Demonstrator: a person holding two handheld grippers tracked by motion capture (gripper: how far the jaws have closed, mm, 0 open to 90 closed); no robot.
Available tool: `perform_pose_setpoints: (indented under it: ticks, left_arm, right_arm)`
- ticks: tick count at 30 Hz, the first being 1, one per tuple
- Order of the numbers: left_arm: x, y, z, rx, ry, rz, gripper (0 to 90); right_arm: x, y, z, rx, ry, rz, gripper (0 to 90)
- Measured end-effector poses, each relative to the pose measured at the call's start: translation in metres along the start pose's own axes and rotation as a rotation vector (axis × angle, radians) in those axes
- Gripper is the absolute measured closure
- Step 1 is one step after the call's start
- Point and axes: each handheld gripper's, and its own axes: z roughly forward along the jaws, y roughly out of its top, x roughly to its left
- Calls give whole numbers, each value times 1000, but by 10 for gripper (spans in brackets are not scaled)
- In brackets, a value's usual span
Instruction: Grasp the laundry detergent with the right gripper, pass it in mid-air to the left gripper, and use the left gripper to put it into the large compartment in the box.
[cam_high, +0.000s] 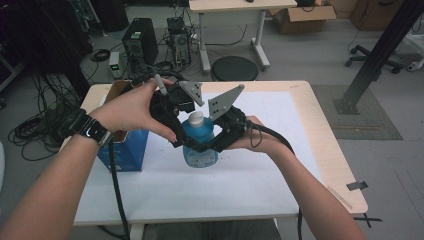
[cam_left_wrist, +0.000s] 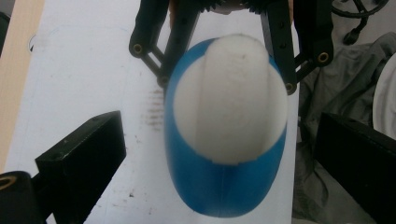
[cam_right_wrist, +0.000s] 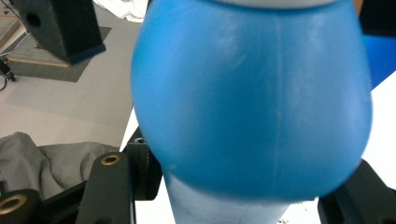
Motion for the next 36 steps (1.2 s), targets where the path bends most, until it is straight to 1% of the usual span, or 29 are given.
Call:
perform_pose_setpoints:
  ticks: [8, 12, 13, 15, 20, 26, 36]
  left_arm:
    - [0, 6, 9, 20, 0, 15, 40]
    - [1, 6, 10, 25, 2, 17, 78]
    - [1, 7, 11, 35, -1, 16, 88]
    - [1, 7, 12, 36, -6, 17, 140]
    - [1, 7, 13, 35, -6, 11, 142]
    - [1, 8, 13, 35, -13, 11, 186]
    - [1, 8, 14, 40, -17, 12, 225]
  right_arm:
    - [1, -1, -2, -5, -4, -4, 425]
    - [1, -2, -3, -7, -3, -2, 425]
    - [1, -2, -3, -6, -1, -3, 425]
    - [1, -2, -3, -5, -4, 0, 425]
    - [1, -3, -4, -1, -7, -2, 425]
    - [1, -3, -3, 2, -10, -1, 425]
    - [1, -4, -2, 6, -10, -1, 425]
